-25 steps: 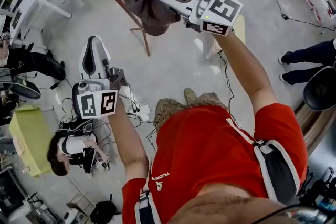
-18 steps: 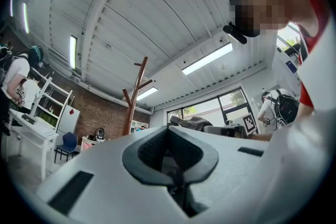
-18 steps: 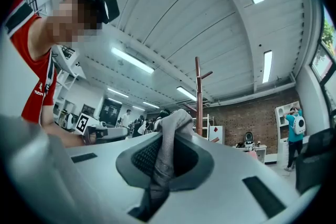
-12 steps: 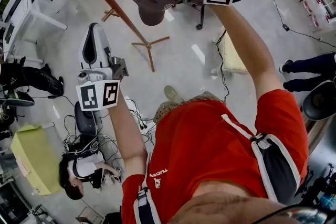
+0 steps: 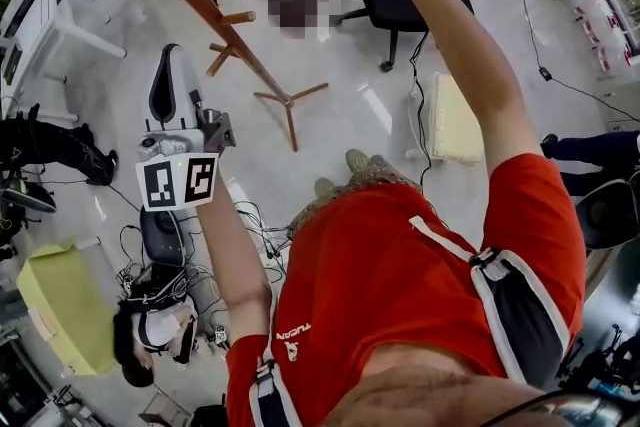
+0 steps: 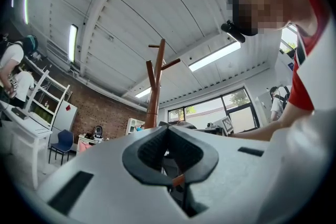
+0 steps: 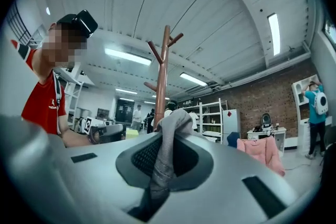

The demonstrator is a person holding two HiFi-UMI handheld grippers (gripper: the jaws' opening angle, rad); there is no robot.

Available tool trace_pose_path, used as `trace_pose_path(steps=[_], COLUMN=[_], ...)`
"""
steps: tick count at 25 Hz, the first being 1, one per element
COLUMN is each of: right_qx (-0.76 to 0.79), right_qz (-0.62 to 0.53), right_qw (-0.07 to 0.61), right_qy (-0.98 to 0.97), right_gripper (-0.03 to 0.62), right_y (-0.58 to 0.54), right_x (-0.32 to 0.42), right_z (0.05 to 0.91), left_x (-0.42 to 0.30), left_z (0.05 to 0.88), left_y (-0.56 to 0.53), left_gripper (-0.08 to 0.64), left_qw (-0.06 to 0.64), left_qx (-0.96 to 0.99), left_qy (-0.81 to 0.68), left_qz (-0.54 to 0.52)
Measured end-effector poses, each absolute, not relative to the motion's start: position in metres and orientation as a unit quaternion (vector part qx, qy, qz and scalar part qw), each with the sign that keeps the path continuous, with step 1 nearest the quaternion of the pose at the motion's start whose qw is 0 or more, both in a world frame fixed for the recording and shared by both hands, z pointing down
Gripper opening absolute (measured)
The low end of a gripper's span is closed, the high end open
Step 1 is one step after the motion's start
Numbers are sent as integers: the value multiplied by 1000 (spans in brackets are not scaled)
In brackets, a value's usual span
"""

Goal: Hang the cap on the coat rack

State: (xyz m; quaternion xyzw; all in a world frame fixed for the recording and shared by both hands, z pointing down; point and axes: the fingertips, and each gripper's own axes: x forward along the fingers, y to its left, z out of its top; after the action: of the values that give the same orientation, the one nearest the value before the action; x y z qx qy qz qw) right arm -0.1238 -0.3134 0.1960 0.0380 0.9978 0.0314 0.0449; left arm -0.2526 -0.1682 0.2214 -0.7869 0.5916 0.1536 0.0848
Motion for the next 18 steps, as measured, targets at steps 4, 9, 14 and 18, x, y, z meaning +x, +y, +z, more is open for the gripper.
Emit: trace_pose_path(steps=[4,9,14,18], right_qx=[98,187,230,212], right_qz=[6,-28,-43,-51], right_qw=[24,-10,-44,-36], right_qy=[995,982,971,975], right_gripper=[31,31,32,98], right_y=[-342,-349,-343,-341], right_x=[-137,-141,-170,-184], right_z=[211,239,274,292], left_x=[-256,-248,-263,-265], left_z=[227,243,255,266], left_y=[-193,-203,-202,-205], left_gripper=[8,8,8,8], left_qw=[84,78,66,57], left_qx=[-774,-756,-740,-736], left_qy=[611,636,656,662], left_qz=[143,134,131,128])
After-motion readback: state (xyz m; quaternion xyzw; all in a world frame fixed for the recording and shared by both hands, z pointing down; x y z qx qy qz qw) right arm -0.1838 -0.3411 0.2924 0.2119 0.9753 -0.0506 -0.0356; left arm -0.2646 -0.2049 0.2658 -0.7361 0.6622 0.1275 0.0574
